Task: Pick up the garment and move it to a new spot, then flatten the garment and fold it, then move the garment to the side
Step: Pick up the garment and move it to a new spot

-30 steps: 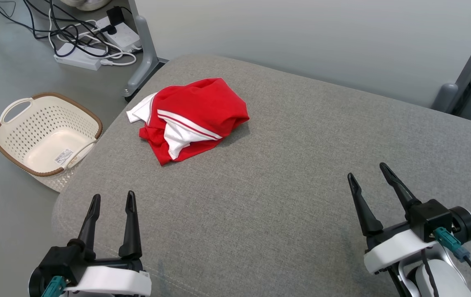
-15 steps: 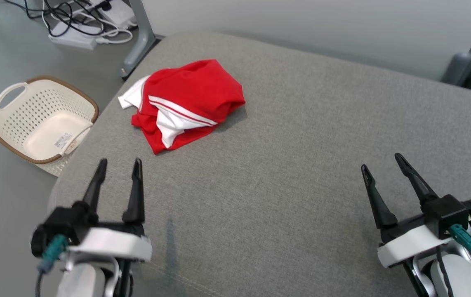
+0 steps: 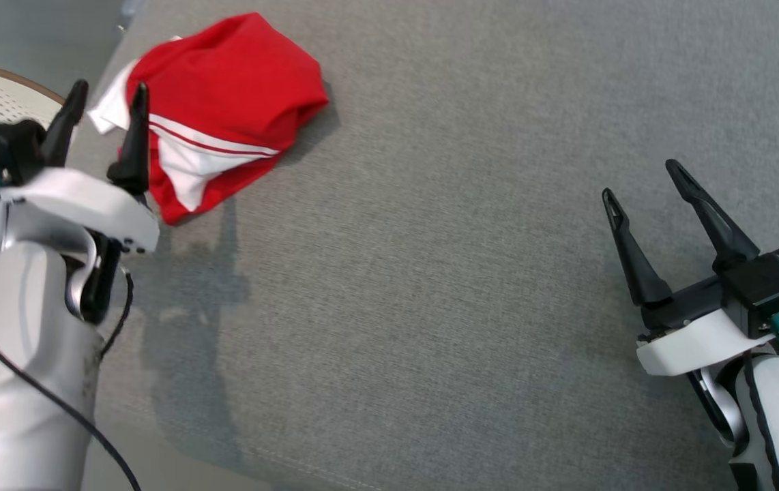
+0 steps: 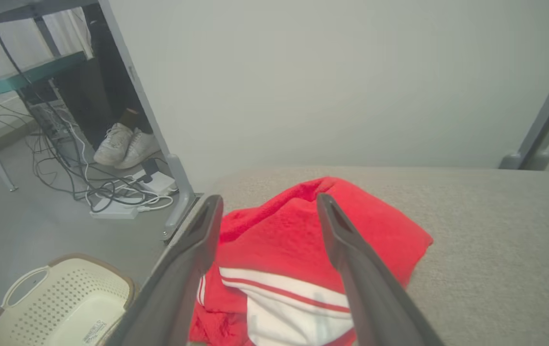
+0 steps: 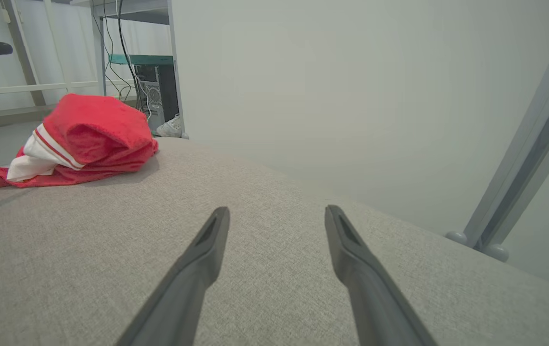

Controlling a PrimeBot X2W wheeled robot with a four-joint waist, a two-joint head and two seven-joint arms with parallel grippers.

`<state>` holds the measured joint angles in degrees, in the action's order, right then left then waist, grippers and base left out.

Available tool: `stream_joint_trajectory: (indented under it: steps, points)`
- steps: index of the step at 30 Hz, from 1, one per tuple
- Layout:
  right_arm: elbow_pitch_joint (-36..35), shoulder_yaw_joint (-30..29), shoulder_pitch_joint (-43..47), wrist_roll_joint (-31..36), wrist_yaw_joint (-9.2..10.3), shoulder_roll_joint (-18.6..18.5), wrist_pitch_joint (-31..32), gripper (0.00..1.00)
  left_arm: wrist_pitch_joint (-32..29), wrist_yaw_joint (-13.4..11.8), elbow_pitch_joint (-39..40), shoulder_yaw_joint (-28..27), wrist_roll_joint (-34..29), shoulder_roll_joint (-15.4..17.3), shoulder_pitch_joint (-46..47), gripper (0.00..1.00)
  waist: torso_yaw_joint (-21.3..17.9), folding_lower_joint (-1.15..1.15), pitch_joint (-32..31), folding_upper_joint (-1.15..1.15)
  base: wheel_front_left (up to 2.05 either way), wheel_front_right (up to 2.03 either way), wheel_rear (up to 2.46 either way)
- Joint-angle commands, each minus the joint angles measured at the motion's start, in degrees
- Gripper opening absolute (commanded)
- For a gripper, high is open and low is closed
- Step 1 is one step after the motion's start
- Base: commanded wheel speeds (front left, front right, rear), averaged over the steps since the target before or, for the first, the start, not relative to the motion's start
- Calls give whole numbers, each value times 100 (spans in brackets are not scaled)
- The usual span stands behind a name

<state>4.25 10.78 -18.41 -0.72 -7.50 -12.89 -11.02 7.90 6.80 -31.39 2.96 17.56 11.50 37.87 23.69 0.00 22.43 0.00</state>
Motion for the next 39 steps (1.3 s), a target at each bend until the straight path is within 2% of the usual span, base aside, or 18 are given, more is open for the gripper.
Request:
stream_joint_trajectory:
  steps: [1, 5, 14, 19, 20, 21, 22, 25, 29, 34, 39]
  points:
    - [-74, -1, -60, -38, 2, -29, 42, 100, -140, 25, -185, 39, 78, 47, 227, 100, -263, 0, 340, 0, 0, 0, 0]
    - [-214, 44, -123, -50, 2, -85, 83, 100, -643, 63, -772, 276, 394, 233, 804, 100, -428, 0, 562, 0, 0, 0, 0]
    - [-278, 167, -276, -55, 2, 55, 27, 100, -1783, 68, -1889, 850, 1066, 666, 1580, 100, -813, 0, 898, 0, 0, 0, 0]
    - [-229, 189, -267, -13, 2, 87, -35, 100, -2071, 68, -2420, 1015, 1233, 809, 1790, 100, -972, 0, 953, 0, 0, 0, 0]
    - [-218, 181, -255, -15, 2, 83, -37, 100, -2191, 68, -2529, 1063, 1300, 794, 1797, 83, -991, 0, 951, 0, 0, 0, 0]
    - [-210, 186, -244, -22, 2, 85, -45, 100, -2296, 68, -2582, 1149, 1339, 788, 1808, 7, -1009, 0, 943, 0, 0, 0, 0]
    - [-202, 199, -231, -30, 2, 86, -57, 100, -2368, 69, -2628, 1207, 1388, 818, 1810, 0, -1026, 0, 930, 0, 0, 0, 0]
    - [-184, 200, -207, -65, 2, 60, -78, 100, -2389, 68, -2723, 1378, 1493, 875, 1778, 0, -1047, 0, 878, 0, 0, 0, 0]
    - [-100, 203, -135, -79, 2, 62, -98, 100, -2048, 69, -2762, 1419, 1651, 931, 1769, 0, -1047, 0, 724, 0, 0, 0, 0]
    - [-9, 207, -218, -75, 2, 115, -145, 100, -1301, 69, -2573, 1241, 1975, 1016, 1902, 0, -1071, 0, 462, 0, 0, 0, 0]
    - [214, 73, -174, -134, 2, 243, -253, 100, -315, 69, -1845, 1515, 2030, 1209, 1844, 0, -1108, 0, -17, 0, 0, 0, 0]
